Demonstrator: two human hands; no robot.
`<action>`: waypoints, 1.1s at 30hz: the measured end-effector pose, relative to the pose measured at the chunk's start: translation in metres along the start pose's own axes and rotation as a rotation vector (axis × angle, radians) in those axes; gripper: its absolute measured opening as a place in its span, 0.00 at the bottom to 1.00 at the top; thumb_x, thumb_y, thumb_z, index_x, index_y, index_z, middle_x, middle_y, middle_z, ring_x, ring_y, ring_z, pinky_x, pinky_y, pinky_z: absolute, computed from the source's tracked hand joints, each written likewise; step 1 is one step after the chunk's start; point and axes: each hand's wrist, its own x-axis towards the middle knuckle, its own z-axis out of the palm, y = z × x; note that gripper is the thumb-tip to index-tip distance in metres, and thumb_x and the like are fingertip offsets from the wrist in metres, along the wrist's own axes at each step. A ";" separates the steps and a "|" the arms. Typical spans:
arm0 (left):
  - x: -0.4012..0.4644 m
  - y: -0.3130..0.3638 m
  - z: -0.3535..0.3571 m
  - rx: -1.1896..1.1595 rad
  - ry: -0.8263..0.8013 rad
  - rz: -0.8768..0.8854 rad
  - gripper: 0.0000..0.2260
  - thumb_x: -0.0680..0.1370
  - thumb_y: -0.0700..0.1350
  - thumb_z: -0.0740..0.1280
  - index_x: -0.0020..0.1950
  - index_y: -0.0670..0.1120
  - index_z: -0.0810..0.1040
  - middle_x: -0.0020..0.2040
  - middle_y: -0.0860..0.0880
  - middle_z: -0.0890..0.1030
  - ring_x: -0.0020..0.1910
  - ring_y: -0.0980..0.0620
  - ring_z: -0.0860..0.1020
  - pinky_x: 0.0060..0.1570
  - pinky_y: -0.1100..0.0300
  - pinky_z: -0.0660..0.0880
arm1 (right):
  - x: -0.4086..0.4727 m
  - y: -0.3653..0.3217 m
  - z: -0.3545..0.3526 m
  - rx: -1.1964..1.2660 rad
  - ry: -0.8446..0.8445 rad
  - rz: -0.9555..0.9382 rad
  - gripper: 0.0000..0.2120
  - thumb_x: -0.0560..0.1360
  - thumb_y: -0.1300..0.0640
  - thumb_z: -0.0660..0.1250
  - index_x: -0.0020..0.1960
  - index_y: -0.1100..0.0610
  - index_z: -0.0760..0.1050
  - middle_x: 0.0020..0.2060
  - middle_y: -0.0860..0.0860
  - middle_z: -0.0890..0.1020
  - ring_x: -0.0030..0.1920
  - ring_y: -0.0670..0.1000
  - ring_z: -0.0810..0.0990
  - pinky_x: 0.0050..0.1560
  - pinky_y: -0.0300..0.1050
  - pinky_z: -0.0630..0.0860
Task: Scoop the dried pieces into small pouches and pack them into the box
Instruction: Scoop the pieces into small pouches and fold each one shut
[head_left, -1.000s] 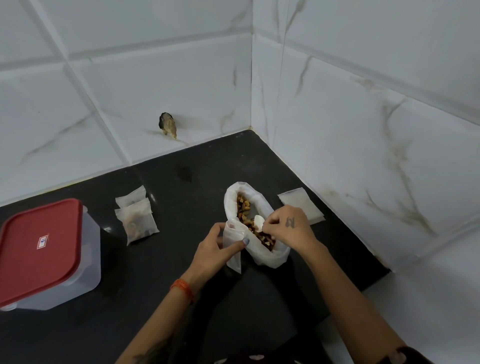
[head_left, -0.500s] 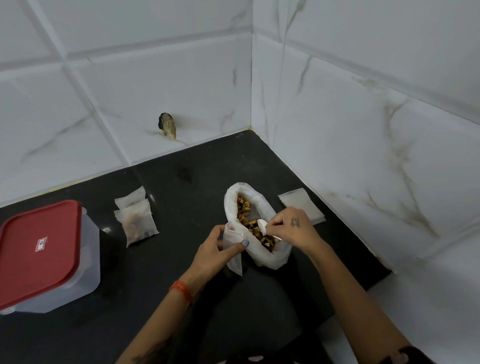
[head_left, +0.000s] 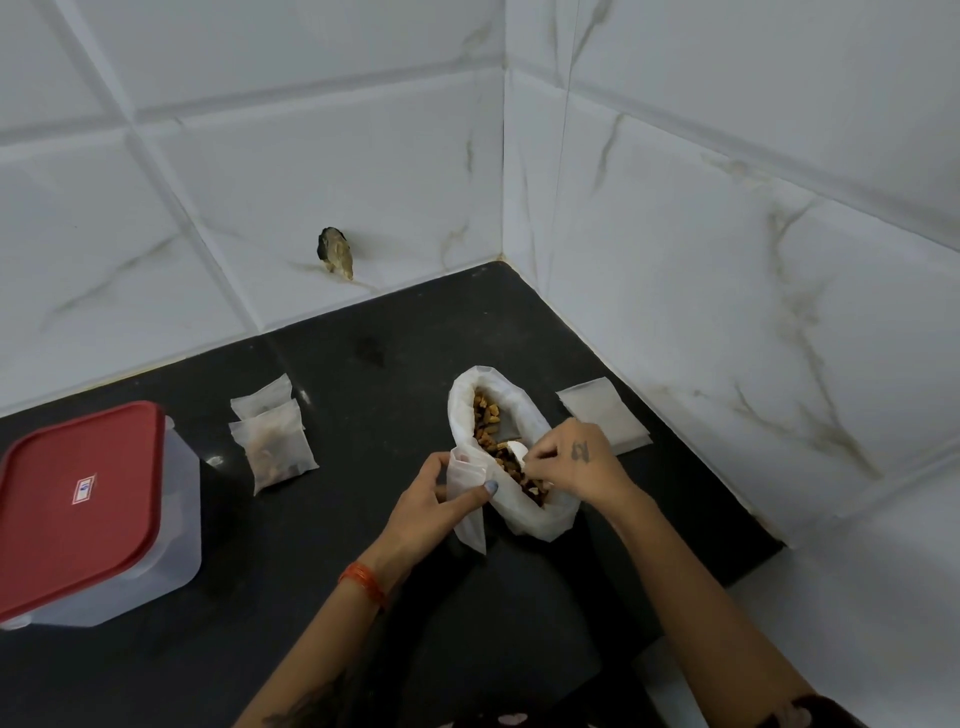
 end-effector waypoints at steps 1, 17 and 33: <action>-0.001 0.000 0.000 -0.006 0.000 0.001 0.21 0.71 0.55 0.71 0.61 0.56 0.68 0.52 0.56 0.80 0.53 0.57 0.78 0.56 0.55 0.75 | 0.001 0.003 -0.003 0.062 -0.004 0.024 0.07 0.70 0.62 0.68 0.35 0.60 0.83 0.33 0.52 0.83 0.38 0.48 0.81 0.40 0.38 0.77; -0.002 0.003 0.002 -0.055 -0.030 0.024 0.27 0.61 0.62 0.71 0.57 0.61 0.69 0.51 0.55 0.82 0.54 0.56 0.80 0.59 0.49 0.75 | 0.003 0.005 -0.004 0.324 -0.075 0.195 0.07 0.74 0.62 0.67 0.49 0.60 0.83 0.35 0.51 0.82 0.31 0.42 0.78 0.27 0.30 0.69; -0.005 0.005 0.003 0.043 -0.006 0.071 0.19 0.73 0.52 0.70 0.60 0.57 0.68 0.50 0.56 0.81 0.51 0.57 0.80 0.51 0.60 0.76 | 0.010 0.009 0.008 0.206 -0.005 0.274 0.09 0.76 0.61 0.65 0.51 0.54 0.83 0.44 0.51 0.84 0.43 0.48 0.81 0.51 0.45 0.80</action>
